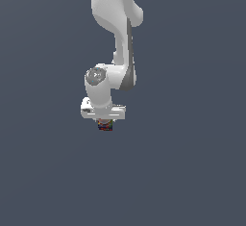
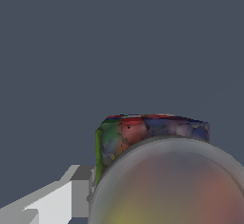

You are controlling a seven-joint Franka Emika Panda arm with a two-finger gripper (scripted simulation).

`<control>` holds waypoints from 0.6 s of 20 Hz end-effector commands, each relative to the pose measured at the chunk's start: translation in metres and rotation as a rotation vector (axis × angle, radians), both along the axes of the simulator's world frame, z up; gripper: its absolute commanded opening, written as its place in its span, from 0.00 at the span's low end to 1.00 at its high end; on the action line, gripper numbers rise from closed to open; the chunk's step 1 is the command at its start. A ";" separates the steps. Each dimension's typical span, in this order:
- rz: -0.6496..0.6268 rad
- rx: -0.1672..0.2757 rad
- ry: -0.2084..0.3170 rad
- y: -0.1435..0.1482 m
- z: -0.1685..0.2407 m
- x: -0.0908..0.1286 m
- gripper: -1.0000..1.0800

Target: Pick up the object and move it to a goal position.

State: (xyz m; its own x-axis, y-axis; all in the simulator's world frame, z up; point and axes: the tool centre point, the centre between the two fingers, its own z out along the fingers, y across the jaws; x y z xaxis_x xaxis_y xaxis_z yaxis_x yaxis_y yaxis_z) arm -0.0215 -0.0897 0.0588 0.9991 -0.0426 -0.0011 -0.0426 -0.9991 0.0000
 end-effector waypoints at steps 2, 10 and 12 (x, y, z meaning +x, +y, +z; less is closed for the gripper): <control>0.000 0.000 0.000 0.001 0.002 0.001 0.00; 0.000 0.000 0.000 0.014 0.033 0.014 0.00; 0.000 -0.001 0.000 0.019 0.046 0.019 0.00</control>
State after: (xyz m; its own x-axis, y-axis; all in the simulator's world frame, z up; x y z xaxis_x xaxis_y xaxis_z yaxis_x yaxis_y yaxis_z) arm -0.0077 -0.0748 0.0931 0.9991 -0.0432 -0.0055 -0.0432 -0.9991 0.0000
